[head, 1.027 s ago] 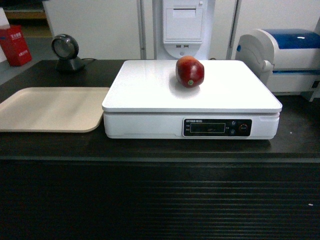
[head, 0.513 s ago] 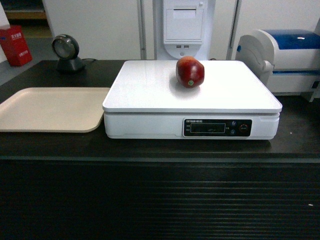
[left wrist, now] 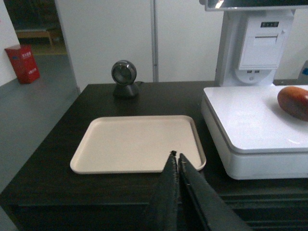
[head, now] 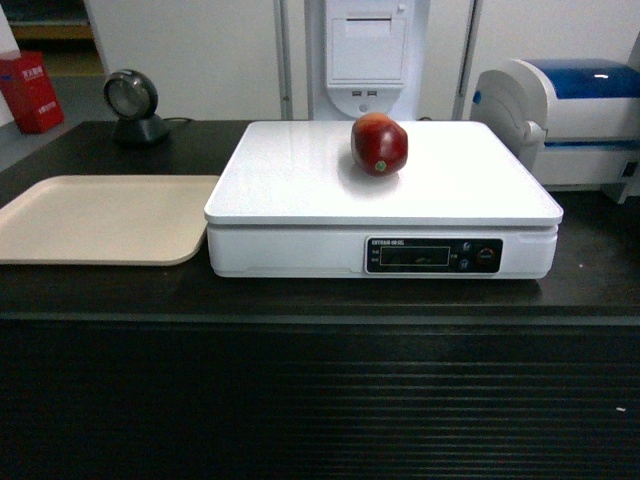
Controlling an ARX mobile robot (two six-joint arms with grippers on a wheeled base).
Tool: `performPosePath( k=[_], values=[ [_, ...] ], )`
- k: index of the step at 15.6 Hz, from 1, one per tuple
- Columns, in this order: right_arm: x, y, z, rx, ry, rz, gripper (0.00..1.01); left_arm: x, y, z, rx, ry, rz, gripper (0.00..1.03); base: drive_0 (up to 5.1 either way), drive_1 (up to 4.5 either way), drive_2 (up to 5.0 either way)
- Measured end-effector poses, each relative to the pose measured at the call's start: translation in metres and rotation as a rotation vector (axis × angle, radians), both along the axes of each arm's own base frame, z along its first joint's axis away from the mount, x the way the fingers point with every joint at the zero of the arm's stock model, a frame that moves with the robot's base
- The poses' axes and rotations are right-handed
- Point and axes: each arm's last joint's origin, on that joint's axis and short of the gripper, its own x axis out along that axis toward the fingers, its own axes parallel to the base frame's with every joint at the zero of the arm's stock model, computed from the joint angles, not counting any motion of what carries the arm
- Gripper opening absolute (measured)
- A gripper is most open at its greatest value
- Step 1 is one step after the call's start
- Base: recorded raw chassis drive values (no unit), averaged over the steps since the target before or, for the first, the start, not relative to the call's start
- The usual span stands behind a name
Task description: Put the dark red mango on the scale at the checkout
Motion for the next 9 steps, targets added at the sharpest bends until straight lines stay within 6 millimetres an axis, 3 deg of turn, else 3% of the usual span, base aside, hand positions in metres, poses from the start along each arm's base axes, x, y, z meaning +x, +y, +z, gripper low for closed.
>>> performPosePath(
  k=[5,9],
  values=[
    [0.0,0.0,0.0,0.0,0.0,0.0,0.98,-0.019,-0.019,-0.017,-0.004,-0.004,-0.018,0.02,0.0,0.0,0.0],
    [0.0,0.0,0.0,0.0,0.0,0.0,0.98,-0.03,-0.018,-0.025,-0.004,-0.006,-0.001,0.02,0.0,0.0,0.0]
  ],
)
